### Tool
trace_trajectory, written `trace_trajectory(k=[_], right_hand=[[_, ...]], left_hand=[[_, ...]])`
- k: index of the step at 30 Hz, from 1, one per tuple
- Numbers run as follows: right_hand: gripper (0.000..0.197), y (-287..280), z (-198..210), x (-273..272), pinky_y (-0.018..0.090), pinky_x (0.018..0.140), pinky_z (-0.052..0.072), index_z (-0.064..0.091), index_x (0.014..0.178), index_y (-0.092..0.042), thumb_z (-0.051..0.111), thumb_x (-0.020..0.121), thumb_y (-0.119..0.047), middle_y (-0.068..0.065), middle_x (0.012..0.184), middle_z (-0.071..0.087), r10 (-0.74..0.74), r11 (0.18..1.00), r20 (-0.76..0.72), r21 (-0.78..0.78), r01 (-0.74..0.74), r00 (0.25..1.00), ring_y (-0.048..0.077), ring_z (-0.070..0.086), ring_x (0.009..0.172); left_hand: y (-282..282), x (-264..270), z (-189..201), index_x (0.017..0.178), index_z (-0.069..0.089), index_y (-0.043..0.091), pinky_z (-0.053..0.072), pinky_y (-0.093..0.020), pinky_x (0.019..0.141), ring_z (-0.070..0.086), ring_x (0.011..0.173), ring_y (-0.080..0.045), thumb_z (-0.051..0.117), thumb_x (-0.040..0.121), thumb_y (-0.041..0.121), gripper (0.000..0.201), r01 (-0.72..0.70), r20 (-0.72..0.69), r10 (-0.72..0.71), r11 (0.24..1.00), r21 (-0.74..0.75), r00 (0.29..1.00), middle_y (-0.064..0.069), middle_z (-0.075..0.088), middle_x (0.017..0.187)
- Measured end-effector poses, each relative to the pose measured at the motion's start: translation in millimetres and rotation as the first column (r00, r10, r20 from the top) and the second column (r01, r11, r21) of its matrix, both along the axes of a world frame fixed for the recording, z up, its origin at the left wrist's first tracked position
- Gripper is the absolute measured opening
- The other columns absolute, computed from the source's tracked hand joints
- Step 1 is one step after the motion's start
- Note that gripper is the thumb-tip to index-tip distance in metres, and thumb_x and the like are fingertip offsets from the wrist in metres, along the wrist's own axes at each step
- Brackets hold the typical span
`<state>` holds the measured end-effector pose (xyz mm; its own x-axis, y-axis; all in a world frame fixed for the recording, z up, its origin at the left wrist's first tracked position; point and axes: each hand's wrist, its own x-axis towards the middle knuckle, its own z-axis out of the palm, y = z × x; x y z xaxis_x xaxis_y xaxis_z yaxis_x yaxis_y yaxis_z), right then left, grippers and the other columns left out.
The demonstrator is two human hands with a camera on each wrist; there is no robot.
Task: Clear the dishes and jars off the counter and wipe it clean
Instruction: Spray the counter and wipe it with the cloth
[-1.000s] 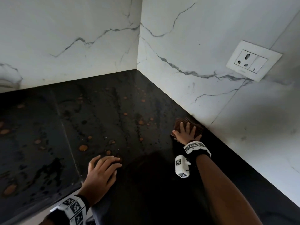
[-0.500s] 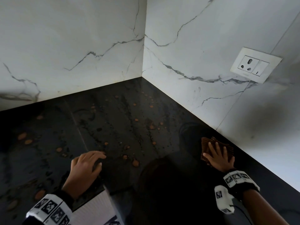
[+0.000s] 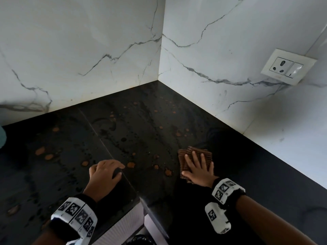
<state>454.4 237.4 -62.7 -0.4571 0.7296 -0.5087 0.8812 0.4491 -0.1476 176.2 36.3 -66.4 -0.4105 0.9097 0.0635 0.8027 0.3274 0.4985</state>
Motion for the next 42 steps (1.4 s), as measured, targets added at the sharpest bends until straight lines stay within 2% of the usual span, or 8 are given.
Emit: trace_trajectory(k=[5,8,15,19,25,30,34,42], right_hand=[[0.089,-62.9,-4.9,-3.1,0.061,0.109,-0.01,-0.024,0.14,-0.046,0.005,0.061,-0.077,-0.006,0.149,-0.034,0.243,0.969,0.047,0.029,-0.244,0.969,0.029,-0.026,0.141],[0.072,-80.4,-5.1,18.2,0.058,0.109,-0.012,-0.046,0.107,-0.063,0.006,0.059,-0.077,-0.006,0.138,-0.045,0.295,0.955,0.06,0.023,-0.296,0.954,0.026,-0.029,0.14],[0.093,-77.7,4.6,76.0,0.054,0.112,-0.007,-0.041,0.114,-0.06,-0.014,0.033,-0.097,-0.009,0.135,-0.044,0.033,0.998,0.116,0.045,-0.039,0.993,0.013,-0.03,0.135],[0.075,-94.1,1.4,103.1,0.053,0.113,-0.01,-0.024,0.137,-0.045,0.028,0.088,-0.068,-0.012,0.151,-0.03,-0.291,0.957,0.034,0.018,0.29,0.956,0.018,-0.027,0.141],[0.076,-162.4,-1.6,56.8,0.059,0.111,-0.005,-0.013,0.146,-0.04,0.03,0.089,-0.066,-0.005,0.155,-0.025,-0.61,0.79,-0.026,0.043,0.611,0.792,0.026,-0.023,0.142],[0.084,-179.5,-6.7,-6.8,0.063,0.109,-0.007,-0.015,0.147,-0.033,0.019,0.084,-0.075,0.001,0.155,-0.026,-0.515,0.852,-0.05,0.082,0.518,0.856,0.032,-0.025,0.141],[0.119,-166.5,-13.4,-70.7,0.071,0.103,-0.002,0.001,0.151,-0.026,-0.02,0.052,-0.09,0.009,0.159,-0.006,-0.354,0.924,-0.101,0.117,0.365,0.93,0.039,-0.006,0.144],[0.08,-150.3,-13.2,-133.3,0.062,0.105,-0.02,-0.007,0.149,-0.034,0.031,0.087,-0.068,-0.001,0.156,-0.023,-0.017,0.998,-0.166,0.05,0.026,0.986,0.032,-0.028,0.14]], left_hand=[[13.2,-6.3,1.1,0.11,0.062,0.026,0.021,-0.035,0.105,0.034,0.124,-0.022,0.057,0.088,0.026,0.023,0.058,0.049,-0.057,0.998,-0.026,0.997,0.005,0.054,0.124],[18.6,-10.8,1.7,0.113,0.06,0.025,0.018,-0.034,0.106,0.03,0.127,-0.022,0.059,0.088,0.022,0.026,0.085,0.053,-0.083,0.996,-0.039,0.995,0.005,0.05,0.127],[28.6,-28.5,0.5,0.116,0.058,0.026,0.018,-0.036,0.109,0.027,0.129,-0.024,0.061,0.087,0.025,0.029,0.155,0.02,-0.153,0.982,-0.11,0.988,0.002,0.048,0.13],[36.5,-45.2,0.3,0.121,0.053,0.03,0.015,-0.04,0.111,0.025,0.132,-0.024,0.061,0.086,0.034,0.036,0.172,-0.016,-0.179,0.965,-0.198,0.984,0.002,0.044,0.134],[41.0,-55.4,8.0,0.125,0.05,0.033,0.007,-0.045,0.114,0.015,0.138,-0.026,0.055,0.089,0.04,0.037,0.172,-0.111,-0.203,0.956,-0.237,0.973,0.003,0.037,0.14],[29.6,-59.4,6.1,0.119,0.055,0.032,0.009,-0.048,0.114,0.015,0.137,-0.024,0.055,0.089,0.037,0.03,0.229,-0.054,-0.24,0.961,-0.152,0.969,0.004,0.04,0.139],[20.7,-61.8,12.3,0.117,0.056,0.035,0.012,-0.049,0.113,0.017,0.136,-0.021,0.055,0.09,0.037,0.027,0.255,-0.06,-0.261,0.963,-0.086,0.964,0.007,0.042,0.138],[16.2,-55.2,19.4,0.115,0.057,0.036,0.01,-0.047,0.114,0.017,0.136,-0.019,0.054,0.089,0.039,0.026,0.281,-0.057,-0.286,0.957,-0.077,0.957,0.008,0.042,0.138]])
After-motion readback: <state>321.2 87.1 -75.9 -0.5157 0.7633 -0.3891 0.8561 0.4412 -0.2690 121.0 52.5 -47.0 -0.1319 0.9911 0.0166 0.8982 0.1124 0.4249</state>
